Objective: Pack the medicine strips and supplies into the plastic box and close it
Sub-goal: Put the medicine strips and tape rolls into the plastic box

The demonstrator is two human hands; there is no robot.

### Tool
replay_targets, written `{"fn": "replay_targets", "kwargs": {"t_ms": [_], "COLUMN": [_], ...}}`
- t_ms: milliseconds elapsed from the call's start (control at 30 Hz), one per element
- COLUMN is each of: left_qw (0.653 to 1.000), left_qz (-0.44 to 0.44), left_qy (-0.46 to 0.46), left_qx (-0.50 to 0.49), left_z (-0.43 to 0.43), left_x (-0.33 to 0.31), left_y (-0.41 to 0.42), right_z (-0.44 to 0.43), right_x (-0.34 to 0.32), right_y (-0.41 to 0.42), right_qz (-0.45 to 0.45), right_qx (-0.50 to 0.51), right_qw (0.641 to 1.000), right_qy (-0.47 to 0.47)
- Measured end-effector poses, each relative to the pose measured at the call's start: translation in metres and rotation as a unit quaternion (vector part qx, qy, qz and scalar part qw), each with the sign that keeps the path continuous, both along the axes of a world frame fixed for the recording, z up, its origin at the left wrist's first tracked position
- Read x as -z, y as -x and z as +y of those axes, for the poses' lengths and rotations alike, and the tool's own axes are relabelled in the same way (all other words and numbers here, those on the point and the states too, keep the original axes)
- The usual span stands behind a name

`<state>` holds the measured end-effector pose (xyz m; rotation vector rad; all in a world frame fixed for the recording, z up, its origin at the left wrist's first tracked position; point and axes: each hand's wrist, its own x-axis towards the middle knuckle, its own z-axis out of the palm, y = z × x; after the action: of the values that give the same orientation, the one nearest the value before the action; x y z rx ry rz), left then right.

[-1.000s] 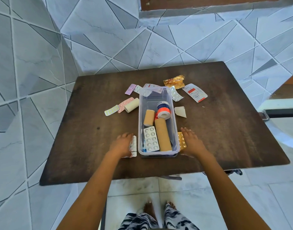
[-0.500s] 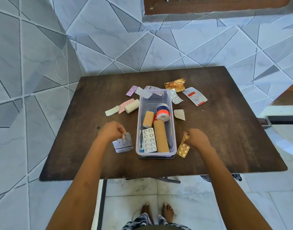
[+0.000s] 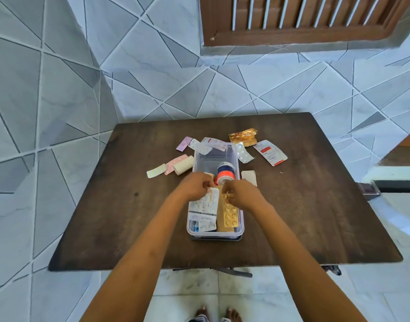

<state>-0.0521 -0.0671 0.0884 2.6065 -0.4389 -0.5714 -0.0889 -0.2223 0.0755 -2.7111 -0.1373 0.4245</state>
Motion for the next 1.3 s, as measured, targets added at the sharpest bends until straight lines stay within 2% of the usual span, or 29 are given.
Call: {"fn": "replay_targets", "kwargs": {"t_ms": [133,300,433,533,733,833,967,1100,1200,1300], "left_qw": [1.0,0.993,0.993,0.996,0.982,0.968,0.961,0.973,0.975,0.971], "left_qz": [0.01,0.06,0.023,-0.037,-0.109,-0.148,-0.131,-0.043,0.001,0.004], "left_qy": [-0.01,-0.078,-0.1,-0.065,0.102,0.097,0.009,-0.073,-0.093,-0.099], "left_qx": [0.02,0.063,0.062,0.043,-0.113,-0.178,-0.242,-0.216,-0.203,-0.218], "left_z": [-0.01,-0.01,-0.008,-0.004,0.016,0.029,0.044,0.05,0.044,0.039], "left_x": [0.009,0.027,0.034,0.03,0.013,0.009,0.026,0.049,0.063,0.075], "left_y": [-0.004,-0.006,-0.008,-0.014,-0.051,-0.078,-0.113,-0.133,-0.138,-0.137], "right_z": [0.002,-0.001,0.001,0.001,-0.015,-0.024,-0.043,-0.057,-0.058,-0.056], "right_x": [0.01,0.019,0.027,0.026,0.01,0.01,0.023,0.045,0.06,0.074], "right_y": [0.004,0.002,0.001,-0.003,-0.036,-0.064,-0.109,-0.146,-0.166,-0.177], "right_qz": [-0.028,-0.068,-0.085,-0.101,-0.171,-0.187,-0.156,-0.082,-0.053,-0.024], "right_qx": [-0.019,-0.054,-0.08,-0.055,0.061,0.148,0.237,0.261,0.277,0.284], "right_qw": [0.998,0.988,0.979,0.987,0.983,0.968,0.955,0.961,0.959,0.958], "right_qy": [0.06,0.125,0.169,0.115,-0.043,-0.08,-0.086,-0.049,-0.026,-0.005]}}
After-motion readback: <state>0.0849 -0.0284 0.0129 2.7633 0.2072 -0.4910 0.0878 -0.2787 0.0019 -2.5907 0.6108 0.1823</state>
